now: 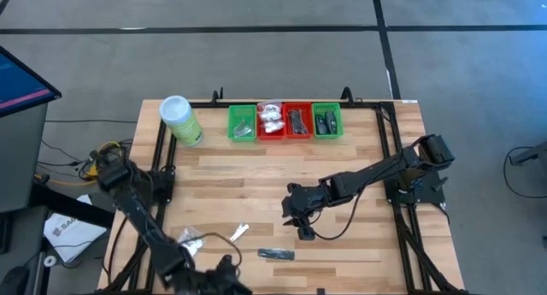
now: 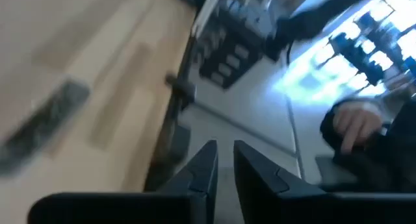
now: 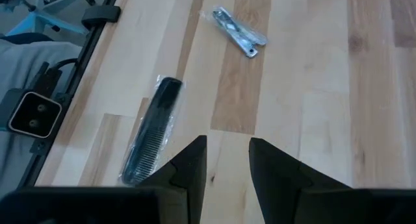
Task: Pick & Place Travel size toiletries
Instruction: Put the silver nail cutter into the left green bin
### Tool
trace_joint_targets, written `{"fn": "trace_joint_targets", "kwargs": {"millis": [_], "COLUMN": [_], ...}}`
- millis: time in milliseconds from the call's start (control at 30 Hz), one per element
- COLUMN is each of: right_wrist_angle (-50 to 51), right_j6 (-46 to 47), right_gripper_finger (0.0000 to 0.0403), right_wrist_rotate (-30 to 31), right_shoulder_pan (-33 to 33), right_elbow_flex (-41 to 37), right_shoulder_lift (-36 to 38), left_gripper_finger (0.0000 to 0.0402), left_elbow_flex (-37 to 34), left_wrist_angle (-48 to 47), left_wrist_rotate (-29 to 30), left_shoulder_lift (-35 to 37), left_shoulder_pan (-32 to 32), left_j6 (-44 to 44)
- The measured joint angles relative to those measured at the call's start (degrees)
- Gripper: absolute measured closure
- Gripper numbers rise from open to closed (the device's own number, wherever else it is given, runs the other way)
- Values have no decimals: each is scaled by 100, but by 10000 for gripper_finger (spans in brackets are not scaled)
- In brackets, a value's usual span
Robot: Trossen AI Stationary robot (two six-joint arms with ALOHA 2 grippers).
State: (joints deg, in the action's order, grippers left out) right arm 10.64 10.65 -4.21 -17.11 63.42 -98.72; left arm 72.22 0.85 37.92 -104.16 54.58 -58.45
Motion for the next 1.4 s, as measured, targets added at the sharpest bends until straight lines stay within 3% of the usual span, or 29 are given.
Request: {"fn": "trace_joint_targets", "kwargs": {"millis": [133,267,367,567,700,1000,1400], "right_wrist_angle": [10,7,6,6,6,6,2], "right_j6": [56,116,207,249,249,247,245], "right_gripper_finger": [295,295,295,295,295,295,295], "right_wrist_rotate": [-2,-1,0,13,22,170,173], "right_shoulder_pan": [-70,-133,-172,-168,-159,-111,-76], "right_elbow_flex": [0,0,0,0,0,0,0], "right_shoulder_lift": [0,0,0,0,0,0,0], "left_gripper_finger": [368,368,368,356,319,239,229], "left_elbow_flex": [459,458,460,68,-252,-338,-694], "left_wrist_angle": [-1233,-3160,-3744,-3871,-3863,-3974,-4171], "left_wrist_rotate": [-233,-292,-372,-875,-1201,-1242,-1475], "left_shoulder_lift": [-195,-162,-150,-173,-177,-145,-166], "left_shoulder_pan": [37,-115,-246,-609,-821,-1058,-1294], "left_j6": [-746,-2123,-2567,-2586,-2734,-2745,-2891]}}
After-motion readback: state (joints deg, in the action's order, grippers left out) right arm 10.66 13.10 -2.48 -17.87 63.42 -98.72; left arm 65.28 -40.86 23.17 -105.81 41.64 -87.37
